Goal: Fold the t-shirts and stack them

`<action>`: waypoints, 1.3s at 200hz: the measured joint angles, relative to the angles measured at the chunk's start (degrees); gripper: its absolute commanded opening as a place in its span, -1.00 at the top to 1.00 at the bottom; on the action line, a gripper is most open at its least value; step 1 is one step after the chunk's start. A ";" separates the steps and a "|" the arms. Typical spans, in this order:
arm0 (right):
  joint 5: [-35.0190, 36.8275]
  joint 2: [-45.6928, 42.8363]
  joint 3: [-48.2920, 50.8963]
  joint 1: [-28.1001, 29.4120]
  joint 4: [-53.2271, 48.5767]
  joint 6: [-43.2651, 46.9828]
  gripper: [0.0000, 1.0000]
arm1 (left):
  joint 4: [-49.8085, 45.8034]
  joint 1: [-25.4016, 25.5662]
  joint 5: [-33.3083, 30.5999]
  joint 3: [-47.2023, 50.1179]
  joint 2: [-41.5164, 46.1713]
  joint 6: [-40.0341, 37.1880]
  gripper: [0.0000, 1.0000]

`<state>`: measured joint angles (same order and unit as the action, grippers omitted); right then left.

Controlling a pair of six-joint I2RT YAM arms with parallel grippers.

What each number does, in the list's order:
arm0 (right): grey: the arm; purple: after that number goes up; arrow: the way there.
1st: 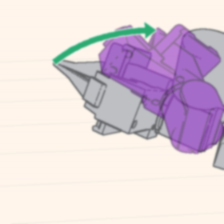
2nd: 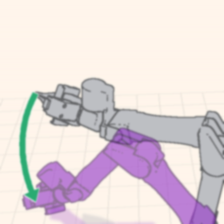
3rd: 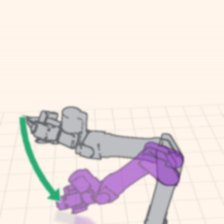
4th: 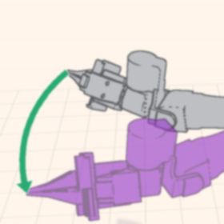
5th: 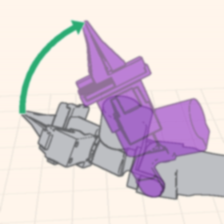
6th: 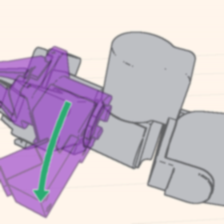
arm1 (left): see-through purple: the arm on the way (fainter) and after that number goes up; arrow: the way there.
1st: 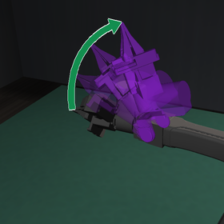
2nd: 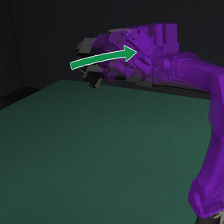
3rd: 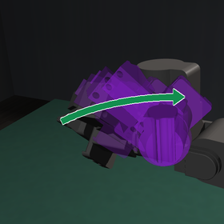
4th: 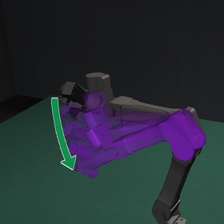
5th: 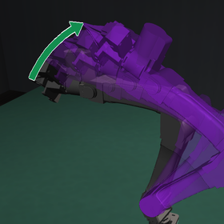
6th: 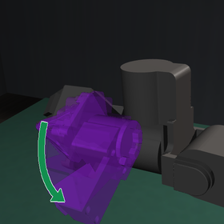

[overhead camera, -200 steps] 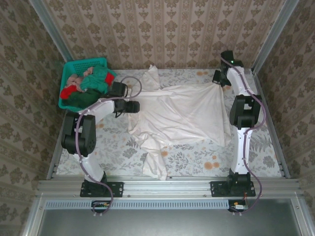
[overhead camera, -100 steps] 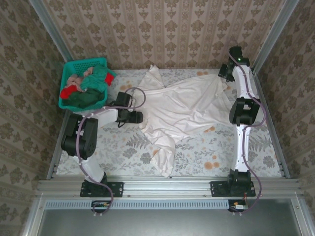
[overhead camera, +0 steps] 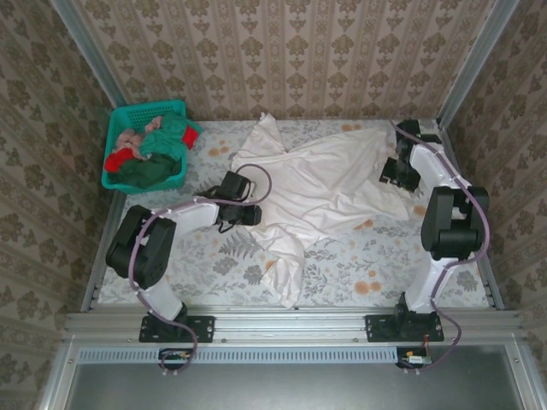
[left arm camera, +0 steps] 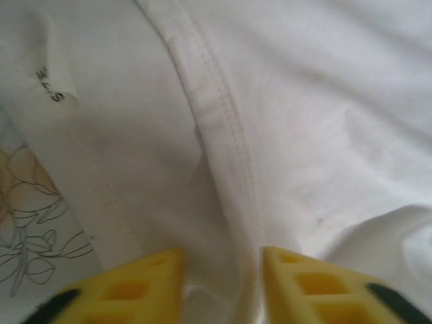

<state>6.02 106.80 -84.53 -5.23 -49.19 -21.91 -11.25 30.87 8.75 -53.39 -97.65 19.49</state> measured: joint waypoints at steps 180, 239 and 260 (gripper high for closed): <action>0.31 -5.49 18.03 7.39 9.03 0.70 0.02 | -3.52 -15.80 6.38 0.13 5.84 -6.71 1.00; 0.66 -4.92 20.22 7.93 10.45 0.70 0.11 | -3.69 -17.59 6.51 0.02 5.64 -7.34 1.00; 0.68 -5.29 20.22 9.40 10.40 0.72 0.13 | -3.74 -17.75 6.51 0.02 5.64 -7.37 1.00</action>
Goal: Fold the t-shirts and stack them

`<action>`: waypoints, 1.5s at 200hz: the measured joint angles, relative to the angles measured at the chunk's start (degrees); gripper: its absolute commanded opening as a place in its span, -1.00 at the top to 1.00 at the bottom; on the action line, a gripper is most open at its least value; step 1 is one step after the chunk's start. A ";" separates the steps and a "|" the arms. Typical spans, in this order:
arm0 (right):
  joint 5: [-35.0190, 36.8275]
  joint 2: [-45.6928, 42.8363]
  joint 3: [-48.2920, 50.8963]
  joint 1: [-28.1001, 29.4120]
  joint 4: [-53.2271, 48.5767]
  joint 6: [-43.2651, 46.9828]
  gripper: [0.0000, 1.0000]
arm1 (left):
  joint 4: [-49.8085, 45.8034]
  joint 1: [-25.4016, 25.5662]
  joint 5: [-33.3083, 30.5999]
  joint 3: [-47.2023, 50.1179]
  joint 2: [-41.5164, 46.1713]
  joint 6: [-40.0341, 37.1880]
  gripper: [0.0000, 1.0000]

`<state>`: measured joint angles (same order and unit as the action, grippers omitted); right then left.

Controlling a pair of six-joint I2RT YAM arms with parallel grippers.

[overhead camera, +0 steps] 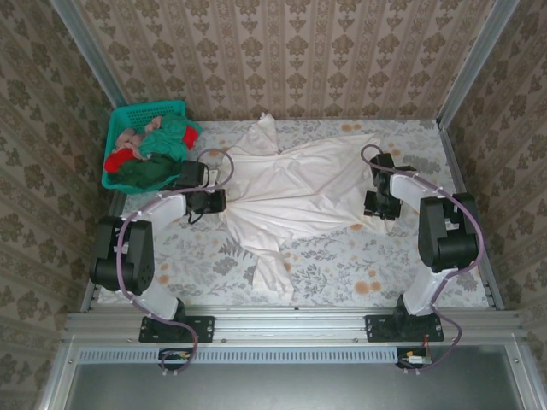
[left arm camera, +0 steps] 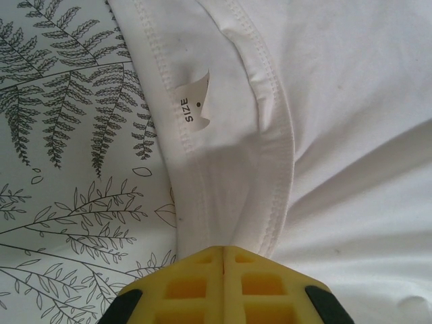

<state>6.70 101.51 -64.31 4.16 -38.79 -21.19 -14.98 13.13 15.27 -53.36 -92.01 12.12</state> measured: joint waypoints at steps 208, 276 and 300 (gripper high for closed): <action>-4.35 -4.33 -10.60 -7.52 -3.82 1.57 0.08 | -4.00 -6.84 -0.85 -3.43 1.79 -2.84 0.97; 1.29 -11.78 0.07 -4.57 -2.64 1.73 -0.19 | -3.45 -6.84 0.04 -2.82 1.16 -2.12 -0.11; -2.03 -19.02 8.07 0.59 -0.17 -0.11 -0.16 | -2.89 -6.84 -0.04 2.05 6.54 -0.24 -0.22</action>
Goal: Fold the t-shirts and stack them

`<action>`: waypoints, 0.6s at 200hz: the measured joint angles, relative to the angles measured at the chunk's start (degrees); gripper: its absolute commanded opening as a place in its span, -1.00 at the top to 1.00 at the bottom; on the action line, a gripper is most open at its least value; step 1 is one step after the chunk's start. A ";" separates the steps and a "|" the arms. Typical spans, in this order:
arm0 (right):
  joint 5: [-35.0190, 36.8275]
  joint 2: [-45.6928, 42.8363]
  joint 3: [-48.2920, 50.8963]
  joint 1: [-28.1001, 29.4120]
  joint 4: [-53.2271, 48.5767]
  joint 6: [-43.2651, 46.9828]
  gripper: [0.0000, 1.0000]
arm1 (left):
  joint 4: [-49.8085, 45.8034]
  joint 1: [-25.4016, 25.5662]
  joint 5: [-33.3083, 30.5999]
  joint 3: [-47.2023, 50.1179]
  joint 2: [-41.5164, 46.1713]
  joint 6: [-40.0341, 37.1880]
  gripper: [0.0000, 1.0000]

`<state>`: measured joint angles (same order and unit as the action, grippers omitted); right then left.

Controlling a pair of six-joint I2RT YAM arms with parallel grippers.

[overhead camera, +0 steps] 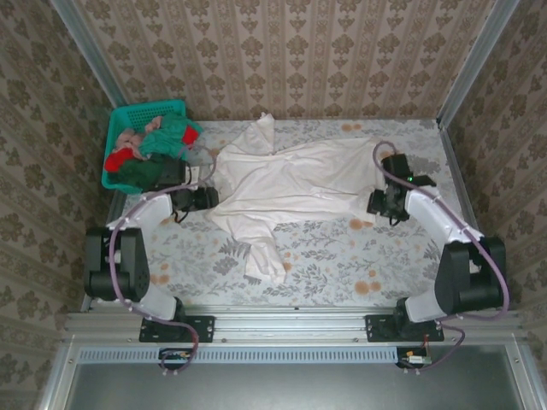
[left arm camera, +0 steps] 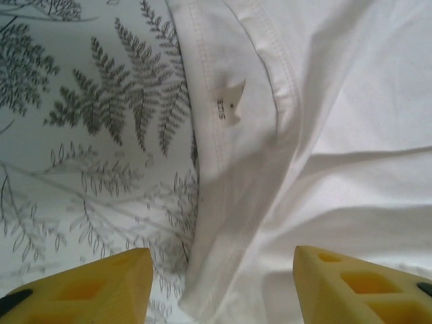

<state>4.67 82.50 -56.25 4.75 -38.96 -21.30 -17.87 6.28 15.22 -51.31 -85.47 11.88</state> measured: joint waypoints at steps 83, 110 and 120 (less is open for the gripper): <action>-1.92 14.34 0.35 0.35 6.21 -3.17 0.29 | 2.03 5.88 0.31 16.35 18.29 9.57 -0.34; -1.14 15.80 -0.50 0.35 6.62 -3.39 0.75 | 2.16 21.33 -2.69 17.03 22.21 10.64 -0.36; -0.57 15.85 -0.68 0.37 6.56 -3.32 0.86 | 2.32 26.14 -3.19 17.00 23.54 10.78 -0.34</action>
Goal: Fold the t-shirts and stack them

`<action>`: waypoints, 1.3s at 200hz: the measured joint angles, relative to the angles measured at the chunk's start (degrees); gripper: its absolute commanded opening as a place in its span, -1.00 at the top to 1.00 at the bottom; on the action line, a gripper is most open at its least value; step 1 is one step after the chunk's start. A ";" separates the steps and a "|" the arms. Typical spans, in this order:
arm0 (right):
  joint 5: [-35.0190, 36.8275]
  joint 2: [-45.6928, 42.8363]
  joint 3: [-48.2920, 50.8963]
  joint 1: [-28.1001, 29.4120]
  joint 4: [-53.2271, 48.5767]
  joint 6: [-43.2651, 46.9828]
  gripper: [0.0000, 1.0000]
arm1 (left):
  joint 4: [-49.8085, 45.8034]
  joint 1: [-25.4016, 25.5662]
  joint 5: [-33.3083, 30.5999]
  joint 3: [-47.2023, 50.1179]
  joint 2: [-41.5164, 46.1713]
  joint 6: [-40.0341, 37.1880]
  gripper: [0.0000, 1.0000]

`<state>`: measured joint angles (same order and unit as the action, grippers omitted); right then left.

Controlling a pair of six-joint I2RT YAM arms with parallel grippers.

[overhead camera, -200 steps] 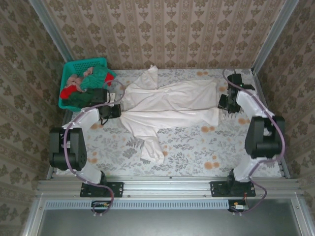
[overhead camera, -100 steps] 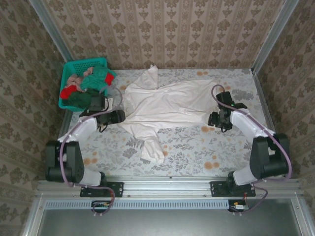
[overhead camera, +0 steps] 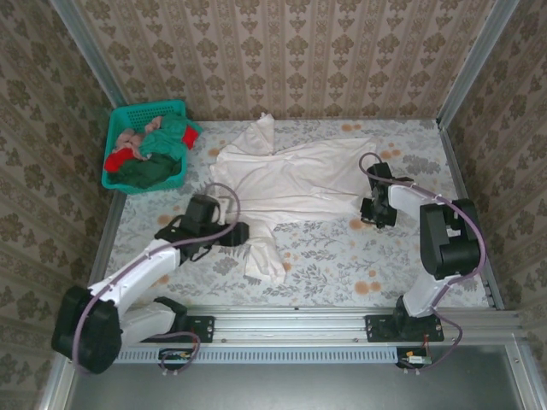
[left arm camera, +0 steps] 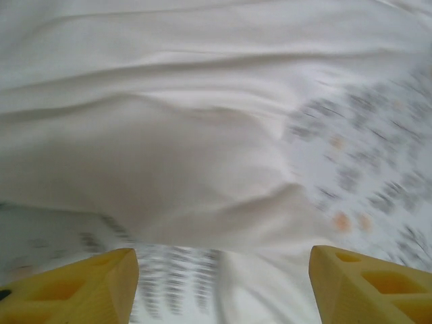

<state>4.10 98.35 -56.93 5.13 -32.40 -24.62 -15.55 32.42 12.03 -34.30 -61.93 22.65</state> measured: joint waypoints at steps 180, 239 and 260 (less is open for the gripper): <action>4.15 -26.29 -7.13 0.52 -15.89 0.39 0.97 | 0.07 26.16 -8.20 -2.67 -17.75 0.76 1.00; 4.55 -26.32 -6.08 -1.62 -15.82 0.44 0.97 | -8.37 26.56 -5.22 -10.05 7.19 2.97 0.86; 4.57 -26.21 -4.92 -1.99 -15.82 0.46 0.97 | -9.14 26.53 -3.91 -10.82 9.27 3.91 -0.23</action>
<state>8.67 72.14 -61.84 3.14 -48.23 -24.16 -24.69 58.96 8.12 -45.12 -52.66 26.57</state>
